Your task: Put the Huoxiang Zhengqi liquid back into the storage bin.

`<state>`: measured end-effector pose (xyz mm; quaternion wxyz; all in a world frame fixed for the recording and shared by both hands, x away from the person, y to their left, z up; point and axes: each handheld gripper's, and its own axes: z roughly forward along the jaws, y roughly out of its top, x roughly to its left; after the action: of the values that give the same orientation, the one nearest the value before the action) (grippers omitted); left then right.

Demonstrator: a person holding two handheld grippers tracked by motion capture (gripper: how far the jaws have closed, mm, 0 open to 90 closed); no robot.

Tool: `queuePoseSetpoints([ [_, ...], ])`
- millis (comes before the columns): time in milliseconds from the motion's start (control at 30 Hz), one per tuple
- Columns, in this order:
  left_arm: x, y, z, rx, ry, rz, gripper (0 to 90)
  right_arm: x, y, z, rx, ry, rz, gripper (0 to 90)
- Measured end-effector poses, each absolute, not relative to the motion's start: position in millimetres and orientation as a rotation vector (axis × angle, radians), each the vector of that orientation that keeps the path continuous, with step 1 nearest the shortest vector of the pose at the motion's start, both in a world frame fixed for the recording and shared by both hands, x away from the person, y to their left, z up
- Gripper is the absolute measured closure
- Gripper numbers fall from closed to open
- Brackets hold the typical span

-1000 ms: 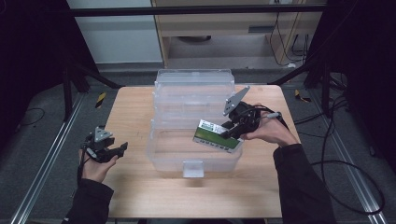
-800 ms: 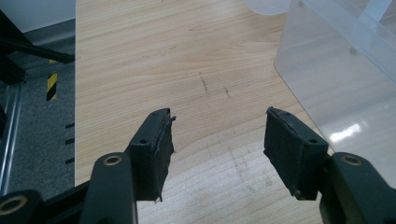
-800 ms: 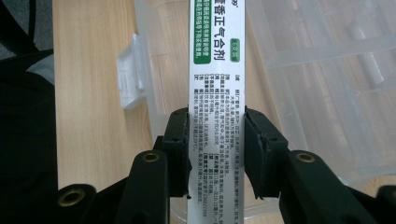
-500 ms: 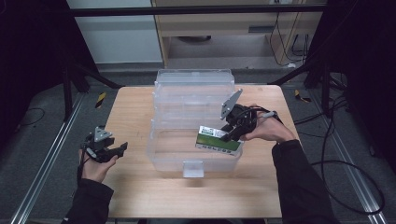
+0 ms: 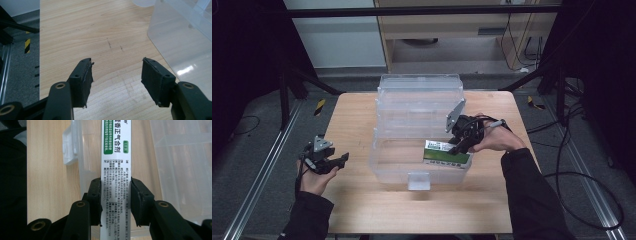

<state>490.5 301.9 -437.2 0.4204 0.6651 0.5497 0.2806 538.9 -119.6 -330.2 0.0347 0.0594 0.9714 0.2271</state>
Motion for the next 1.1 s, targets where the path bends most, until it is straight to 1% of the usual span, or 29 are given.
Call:
queuePoseSetpoints([
  [1100,490.8,301.8,-437.9,1.669,1.376,0.702,41.2,538.5,-101.6,-350.3,0.049,3.041,0.551,64.1],
])
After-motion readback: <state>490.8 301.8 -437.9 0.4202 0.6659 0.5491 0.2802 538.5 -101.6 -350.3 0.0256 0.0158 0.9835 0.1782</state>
